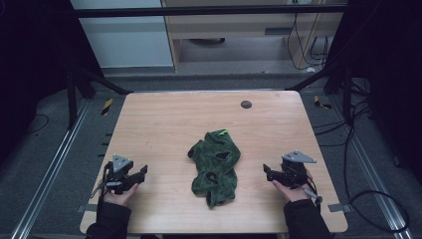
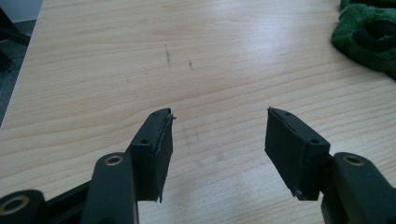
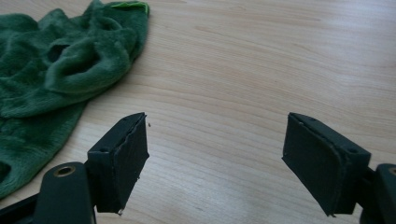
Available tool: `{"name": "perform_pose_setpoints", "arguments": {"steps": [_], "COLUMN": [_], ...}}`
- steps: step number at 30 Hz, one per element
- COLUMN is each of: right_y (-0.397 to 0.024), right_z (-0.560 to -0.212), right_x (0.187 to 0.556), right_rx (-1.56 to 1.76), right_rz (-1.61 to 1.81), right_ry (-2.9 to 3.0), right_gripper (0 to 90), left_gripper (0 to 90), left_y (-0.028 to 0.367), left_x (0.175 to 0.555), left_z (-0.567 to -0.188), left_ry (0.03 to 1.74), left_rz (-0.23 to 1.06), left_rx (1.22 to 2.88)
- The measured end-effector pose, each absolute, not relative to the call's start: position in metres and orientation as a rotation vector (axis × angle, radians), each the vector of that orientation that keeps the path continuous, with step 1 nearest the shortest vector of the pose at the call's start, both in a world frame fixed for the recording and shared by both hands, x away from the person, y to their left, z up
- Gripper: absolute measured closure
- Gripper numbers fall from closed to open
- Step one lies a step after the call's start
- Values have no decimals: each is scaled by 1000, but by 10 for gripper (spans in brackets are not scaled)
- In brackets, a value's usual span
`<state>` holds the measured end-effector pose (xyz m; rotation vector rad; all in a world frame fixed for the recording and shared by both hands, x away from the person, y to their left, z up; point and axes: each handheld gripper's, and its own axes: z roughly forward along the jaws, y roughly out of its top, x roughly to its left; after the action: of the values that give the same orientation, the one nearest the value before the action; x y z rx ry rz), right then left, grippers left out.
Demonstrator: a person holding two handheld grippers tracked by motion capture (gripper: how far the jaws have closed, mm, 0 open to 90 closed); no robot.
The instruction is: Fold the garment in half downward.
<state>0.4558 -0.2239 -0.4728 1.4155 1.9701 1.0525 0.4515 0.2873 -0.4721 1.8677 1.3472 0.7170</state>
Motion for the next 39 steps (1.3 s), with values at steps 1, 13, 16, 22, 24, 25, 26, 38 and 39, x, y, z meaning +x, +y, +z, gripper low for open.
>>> {"name": "perform_pose_setpoints", "arguments": {"steps": [1, 13, 16, 22, 24, 25, 26, 38, 39], "right_y": [-223, -218, -215, -210, -209, -208, -207, -189, -188], "right_z": [-472, -462, -460, -454, -450, -449, -446, -436, -435], "right_x": [455, 453, 454, 461, 463, 464, 466, 484, 485], "right_rx": [1408, 1353, 1344, 1331, 1327, 1322, 1324, 1286, 1276], "right_rz": [1061, 1133, 1146, 1148, 1157, 1162, 1169, 1180, 1178], "right_ry": [1973, 1966, 1973, 1976, 1973, 1969, 1967, 2005, 2008], "right_gripper": [220, 280, 284, 287, 286, 287, 287, 316, 317], "left_gripper": [410, 351, 351, 338, 332, 330, 328, 322, 322], "left_y": [287, 281, 280, 275, 272, 270, 269, 249, 248], "left_x": [451, 458, 462, 469, 473, 475, 477, 496, 498], "left_z": [-472, -464, -463, -458, -456, -454, -453, -439, -438], "left_ry": [1355, 1352, 1351, 1334, 1321, 1313, 1310, 1258, 1252], "left_rz": [722, 697, 688, 647, 637, 633, 631, 612, 609], "left_rx": [1863, 1831, 1831, 1834, 1846, 1853, 1853, 1841, 1842]}}
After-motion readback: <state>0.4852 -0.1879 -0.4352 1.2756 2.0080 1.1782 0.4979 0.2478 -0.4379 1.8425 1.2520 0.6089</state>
